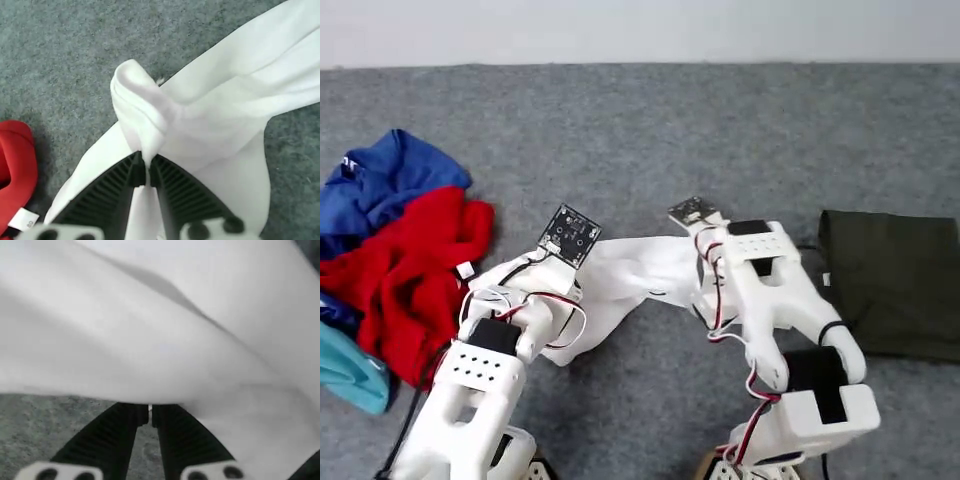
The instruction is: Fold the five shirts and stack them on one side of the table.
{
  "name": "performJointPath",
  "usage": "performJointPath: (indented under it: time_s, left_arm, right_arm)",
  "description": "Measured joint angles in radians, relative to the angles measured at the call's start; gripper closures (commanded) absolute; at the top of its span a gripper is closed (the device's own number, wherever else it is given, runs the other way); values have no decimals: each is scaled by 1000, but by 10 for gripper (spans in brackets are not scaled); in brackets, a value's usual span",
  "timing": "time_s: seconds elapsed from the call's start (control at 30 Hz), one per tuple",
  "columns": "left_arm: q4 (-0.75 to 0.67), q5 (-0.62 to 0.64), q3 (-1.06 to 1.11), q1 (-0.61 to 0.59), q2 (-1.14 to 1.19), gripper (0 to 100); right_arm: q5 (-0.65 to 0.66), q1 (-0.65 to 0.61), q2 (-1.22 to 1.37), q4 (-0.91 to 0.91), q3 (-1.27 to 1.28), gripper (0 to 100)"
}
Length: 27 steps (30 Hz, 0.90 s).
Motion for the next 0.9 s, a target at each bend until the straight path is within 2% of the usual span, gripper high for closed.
performJointPath:
  time_s: [0.13,0.37,0.8,0.9]
  left_arm:
    - [0,0,0,0,0,982]
    - [0,0,0,0,0,982]
    - [0,0,0,0,0,982]
    - [0,0,0,0,0,982]
  right_arm:
    - [8,9,0,3,0,964]
    - [9,9,0,66,0,846]
    - [38,-58,3,75,8,850]
    - [38,-58,-8,21,48,894]
